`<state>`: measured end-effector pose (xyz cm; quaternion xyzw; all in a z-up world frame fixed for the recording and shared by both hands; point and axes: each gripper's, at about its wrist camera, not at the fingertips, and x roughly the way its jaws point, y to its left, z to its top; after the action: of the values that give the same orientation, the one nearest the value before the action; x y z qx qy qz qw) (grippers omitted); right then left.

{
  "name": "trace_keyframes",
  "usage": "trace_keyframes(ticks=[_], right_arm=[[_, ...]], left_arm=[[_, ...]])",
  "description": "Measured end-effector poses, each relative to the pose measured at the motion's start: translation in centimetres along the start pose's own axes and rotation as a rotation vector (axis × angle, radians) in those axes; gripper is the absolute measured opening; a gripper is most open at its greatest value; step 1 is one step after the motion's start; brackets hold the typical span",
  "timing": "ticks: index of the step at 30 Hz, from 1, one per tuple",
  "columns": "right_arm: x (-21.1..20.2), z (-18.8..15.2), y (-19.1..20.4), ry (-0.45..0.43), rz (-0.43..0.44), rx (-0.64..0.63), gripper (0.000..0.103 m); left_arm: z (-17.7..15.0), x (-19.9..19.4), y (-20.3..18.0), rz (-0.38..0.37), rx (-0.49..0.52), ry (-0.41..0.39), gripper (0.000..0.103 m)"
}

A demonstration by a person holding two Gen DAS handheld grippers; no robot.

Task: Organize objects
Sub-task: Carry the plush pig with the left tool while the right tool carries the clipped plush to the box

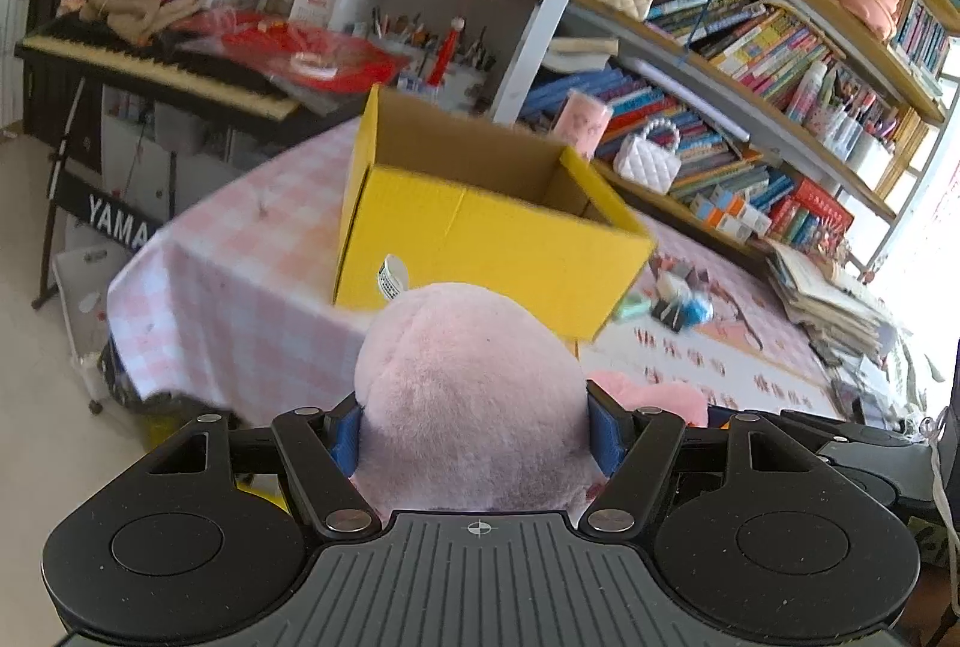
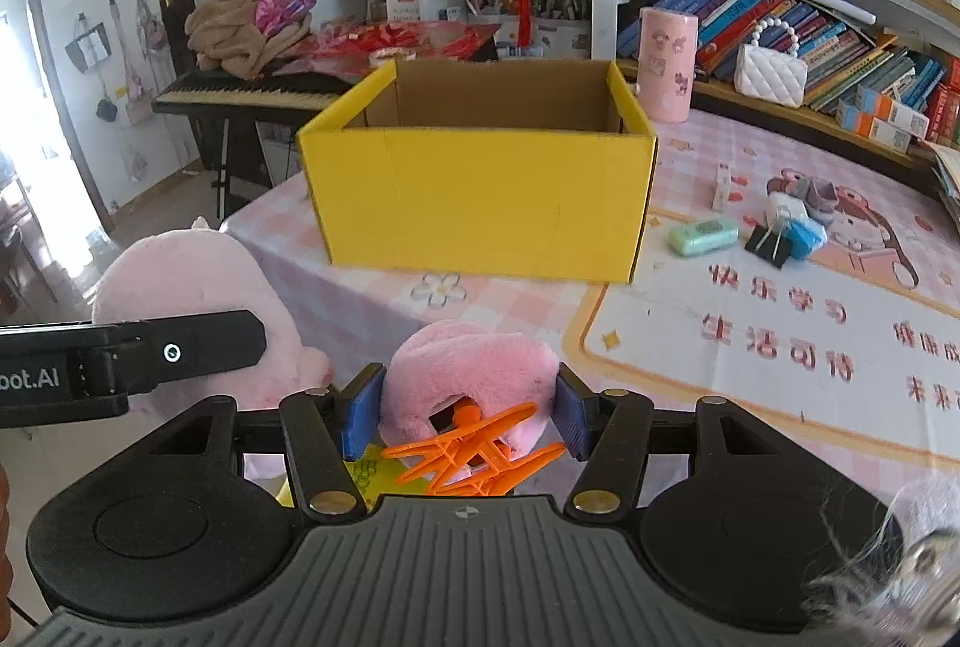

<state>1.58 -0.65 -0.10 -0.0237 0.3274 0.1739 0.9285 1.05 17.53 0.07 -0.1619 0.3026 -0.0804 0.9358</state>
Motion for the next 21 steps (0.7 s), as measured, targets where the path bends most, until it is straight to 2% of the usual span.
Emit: trace_keyframes(ticks=[6, 11, 15, 21], right_arm=[[0.9, 5.2, -2.4, -0.129, -0.041, 0.009, 0.055], [2.9, 10.4, -4.8, -0.207, -0.050, 0.015, 0.055], [6.0, 13.8, -6.1, -0.223, -0.038, -0.001, 0.055], [11.1, 16.6, -7.4, -0.171, -0.025, -0.006, 0.055]], left_arm=[[4.6, 1.8, -0.9, 0.001, 0.035, -0.097, 0.069], [8.2, 4.8, -2.2, 0.022, 0.072, -0.159, 0.069], [10.1, 8.6, -3.4, 0.045, 0.113, -0.166, 0.070], [11.2, 13.7, -4.0, 0.098, 0.138, -0.143, 0.071]])
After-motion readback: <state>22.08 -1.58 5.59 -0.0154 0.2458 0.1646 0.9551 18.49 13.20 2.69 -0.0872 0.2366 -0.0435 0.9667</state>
